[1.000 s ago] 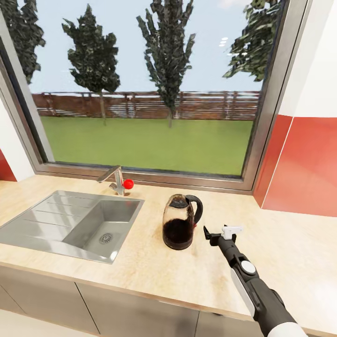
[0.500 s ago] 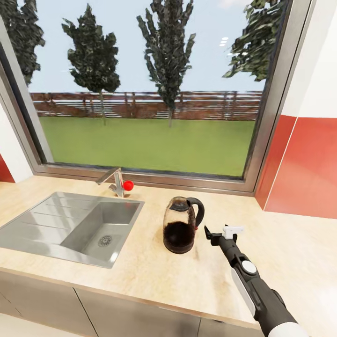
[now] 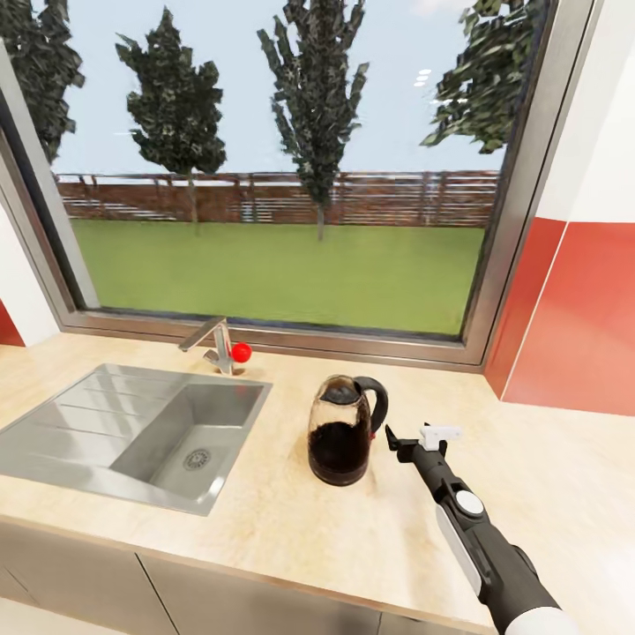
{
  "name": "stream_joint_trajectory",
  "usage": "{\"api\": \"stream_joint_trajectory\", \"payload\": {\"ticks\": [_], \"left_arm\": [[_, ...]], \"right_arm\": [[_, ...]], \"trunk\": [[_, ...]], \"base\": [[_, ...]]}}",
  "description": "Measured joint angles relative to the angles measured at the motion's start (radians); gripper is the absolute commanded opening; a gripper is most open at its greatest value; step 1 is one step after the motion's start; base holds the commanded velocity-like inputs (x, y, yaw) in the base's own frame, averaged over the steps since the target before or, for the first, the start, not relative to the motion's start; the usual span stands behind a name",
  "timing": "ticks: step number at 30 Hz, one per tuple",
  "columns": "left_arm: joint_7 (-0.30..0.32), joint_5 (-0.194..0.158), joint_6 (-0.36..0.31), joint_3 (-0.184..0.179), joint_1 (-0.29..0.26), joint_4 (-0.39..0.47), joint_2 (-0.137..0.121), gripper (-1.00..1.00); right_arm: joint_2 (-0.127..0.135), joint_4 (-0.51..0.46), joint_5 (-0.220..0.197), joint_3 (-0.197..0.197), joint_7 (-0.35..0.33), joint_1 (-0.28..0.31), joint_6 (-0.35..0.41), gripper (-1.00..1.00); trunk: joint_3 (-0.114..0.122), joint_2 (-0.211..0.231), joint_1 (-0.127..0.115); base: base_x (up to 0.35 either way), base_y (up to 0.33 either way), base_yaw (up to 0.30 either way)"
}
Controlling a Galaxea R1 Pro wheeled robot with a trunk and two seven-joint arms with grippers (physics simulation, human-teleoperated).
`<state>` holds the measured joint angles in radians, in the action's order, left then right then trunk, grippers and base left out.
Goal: Set up a coffee station on the kitchen countertop: keep the coffee maker on the countertop, move the bottle of coffee from the kitchen shelf to the counter next to the coffee maker, place a paper coffee filter on top of the coffee maker, put the saucer next to the coffee maker with the coffee cup on the saucer, and place the electric kettle next to the coffee maker.
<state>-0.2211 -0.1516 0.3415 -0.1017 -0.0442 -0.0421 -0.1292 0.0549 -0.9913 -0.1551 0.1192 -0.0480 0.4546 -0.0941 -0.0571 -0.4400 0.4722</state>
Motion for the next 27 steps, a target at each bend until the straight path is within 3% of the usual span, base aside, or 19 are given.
{"api": "stream_joint_trajectory", "payload": {"ticks": [27], "left_arm": [[-0.002,0.000,0.000,0.000,0.002,0.000,-0.001,1.00]], "right_arm": [[0.001,-0.005,-0.001,0.000,0.001,0.000,0.002,1.00]], "trunk": [[0.000,0.000,0.000]], "base": [[0.032,0.010,0.000]]}}
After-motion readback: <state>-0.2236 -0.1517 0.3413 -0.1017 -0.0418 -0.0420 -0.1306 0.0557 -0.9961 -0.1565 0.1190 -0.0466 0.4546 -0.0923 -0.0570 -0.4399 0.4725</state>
